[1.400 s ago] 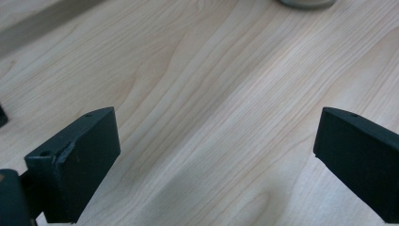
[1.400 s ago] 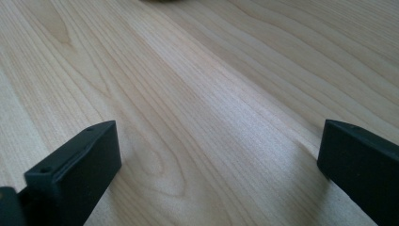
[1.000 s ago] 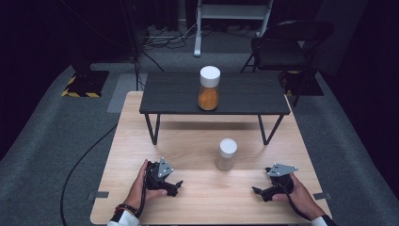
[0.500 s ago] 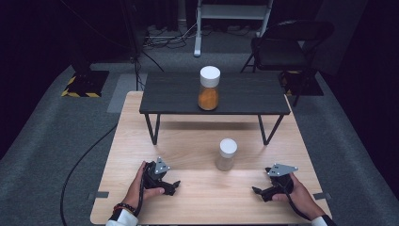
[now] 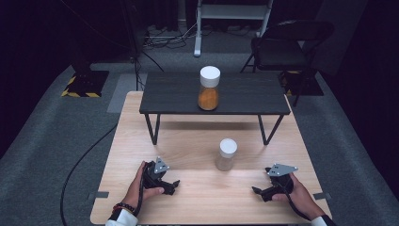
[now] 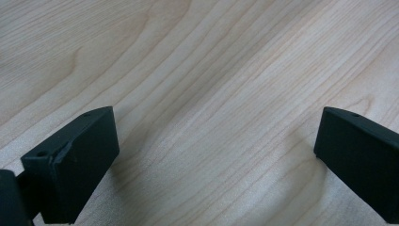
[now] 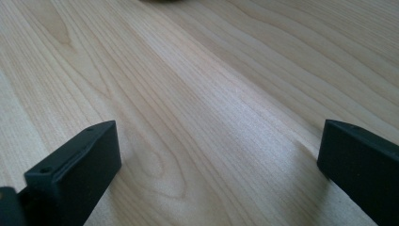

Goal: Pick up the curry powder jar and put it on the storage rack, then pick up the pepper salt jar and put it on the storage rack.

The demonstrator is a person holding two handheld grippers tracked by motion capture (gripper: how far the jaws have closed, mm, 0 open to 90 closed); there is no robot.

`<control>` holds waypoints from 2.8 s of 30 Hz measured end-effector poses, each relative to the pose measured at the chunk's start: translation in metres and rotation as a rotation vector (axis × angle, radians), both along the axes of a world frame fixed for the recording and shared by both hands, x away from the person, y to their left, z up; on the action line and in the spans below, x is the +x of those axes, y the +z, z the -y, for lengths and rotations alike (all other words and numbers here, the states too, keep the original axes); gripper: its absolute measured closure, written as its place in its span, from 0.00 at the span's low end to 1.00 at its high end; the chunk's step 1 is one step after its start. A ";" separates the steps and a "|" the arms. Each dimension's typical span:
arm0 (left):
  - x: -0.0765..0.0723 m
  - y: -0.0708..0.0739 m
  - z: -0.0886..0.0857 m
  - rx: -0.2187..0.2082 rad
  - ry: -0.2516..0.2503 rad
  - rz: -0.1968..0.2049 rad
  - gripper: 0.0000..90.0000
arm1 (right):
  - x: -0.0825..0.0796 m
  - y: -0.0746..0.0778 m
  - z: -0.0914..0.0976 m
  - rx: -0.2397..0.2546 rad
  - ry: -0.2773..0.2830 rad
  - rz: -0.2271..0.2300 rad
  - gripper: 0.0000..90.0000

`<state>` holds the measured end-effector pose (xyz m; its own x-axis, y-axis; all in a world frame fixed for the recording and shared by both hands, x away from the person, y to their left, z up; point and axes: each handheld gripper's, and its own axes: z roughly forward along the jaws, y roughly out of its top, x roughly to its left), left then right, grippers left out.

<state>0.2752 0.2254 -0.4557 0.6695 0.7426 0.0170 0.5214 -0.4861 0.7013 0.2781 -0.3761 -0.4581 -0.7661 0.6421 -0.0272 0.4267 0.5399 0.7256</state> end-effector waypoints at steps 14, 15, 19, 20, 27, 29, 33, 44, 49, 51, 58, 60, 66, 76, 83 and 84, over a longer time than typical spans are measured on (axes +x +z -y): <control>-0.001 0.000 0.000 0.000 0.003 0.001 0.00 | 0.001 0.000 -0.001 -0.001 0.003 0.003 0.00; -0.001 0.000 0.000 0.000 0.003 0.001 0.00 | 0.001 0.000 -0.001 -0.001 0.003 0.003 0.00; -0.001 0.000 0.000 0.000 0.003 0.001 0.00 | 0.001 0.000 -0.001 -0.001 0.001 0.003 0.00; -0.001 0.000 0.000 0.001 0.004 0.001 0.00 | 0.000 0.000 -0.001 -0.001 0.000 0.003 0.00; -0.001 0.000 0.000 0.001 0.004 0.001 0.01 | -0.004 0.004 -0.005 -0.023 0.009 0.023 0.02; -0.001 0.000 0.000 0.001 0.004 0.001 0.01 | -0.007 0.005 -0.003 0.013 0.001 0.035 0.02; -0.001 0.000 0.000 0.001 0.004 0.001 0.00 | -0.009 0.010 -0.006 0.031 0.008 0.055 0.02; -0.001 0.000 0.001 0.000 0.006 0.001 0.00 | -0.013 0.026 -0.014 0.077 0.010 0.122 0.02; -0.001 0.000 0.001 0.000 0.006 0.001 0.00 | -0.011 0.034 -0.023 0.087 0.019 0.143 0.02; -0.001 0.000 0.001 0.000 0.006 0.001 0.00 | -0.009 0.035 -0.025 0.092 0.024 0.148 0.02; -0.001 0.000 0.001 0.000 0.007 0.001 0.00 | -0.005 0.034 -0.031 0.108 0.007 0.151 0.02; -0.001 0.000 0.001 0.000 0.007 0.001 0.00 | -0.002 0.034 -0.034 0.111 0.007 0.152 0.02; -0.001 0.000 0.001 0.000 0.007 0.001 0.00 | 0.007 0.035 -0.043 0.126 0.017 0.154 0.02; -0.001 0.000 0.001 0.000 0.007 0.001 0.00 | 0.020 0.032 -0.065 0.145 0.039 0.152 0.02; -0.001 0.000 0.001 0.000 0.007 0.001 0.00 | 0.027 0.028 -0.072 0.168 0.039 0.148 0.04; -0.001 0.000 0.001 0.000 0.007 0.001 0.00 | 0.028 0.027 -0.073 0.171 0.036 0.148 0.05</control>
